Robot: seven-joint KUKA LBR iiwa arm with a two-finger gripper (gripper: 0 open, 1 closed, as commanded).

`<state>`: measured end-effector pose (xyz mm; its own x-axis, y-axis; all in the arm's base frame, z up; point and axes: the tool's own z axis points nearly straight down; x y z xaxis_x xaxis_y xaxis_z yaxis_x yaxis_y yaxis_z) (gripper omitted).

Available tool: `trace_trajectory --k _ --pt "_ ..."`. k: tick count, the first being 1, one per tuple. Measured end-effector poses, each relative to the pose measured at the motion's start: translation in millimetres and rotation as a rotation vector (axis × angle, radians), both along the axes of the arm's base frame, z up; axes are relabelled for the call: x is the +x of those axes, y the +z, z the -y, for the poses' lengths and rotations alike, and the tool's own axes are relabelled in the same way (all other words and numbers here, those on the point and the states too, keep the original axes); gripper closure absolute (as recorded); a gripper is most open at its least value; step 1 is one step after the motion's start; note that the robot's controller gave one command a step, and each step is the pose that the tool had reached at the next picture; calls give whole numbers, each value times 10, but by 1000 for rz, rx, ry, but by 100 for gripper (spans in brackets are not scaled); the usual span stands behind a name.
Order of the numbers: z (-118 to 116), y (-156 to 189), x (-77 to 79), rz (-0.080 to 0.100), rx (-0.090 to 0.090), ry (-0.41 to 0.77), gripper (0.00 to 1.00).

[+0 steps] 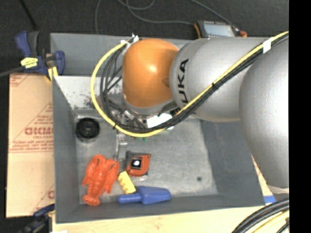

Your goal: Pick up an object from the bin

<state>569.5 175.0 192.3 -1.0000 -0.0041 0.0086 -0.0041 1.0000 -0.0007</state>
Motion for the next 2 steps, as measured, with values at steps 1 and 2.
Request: trace_trajectory --k 1,2 --pt "10 49 16 8 1 -4 0" --pt "-143 -538 -313 9 2 344 0"
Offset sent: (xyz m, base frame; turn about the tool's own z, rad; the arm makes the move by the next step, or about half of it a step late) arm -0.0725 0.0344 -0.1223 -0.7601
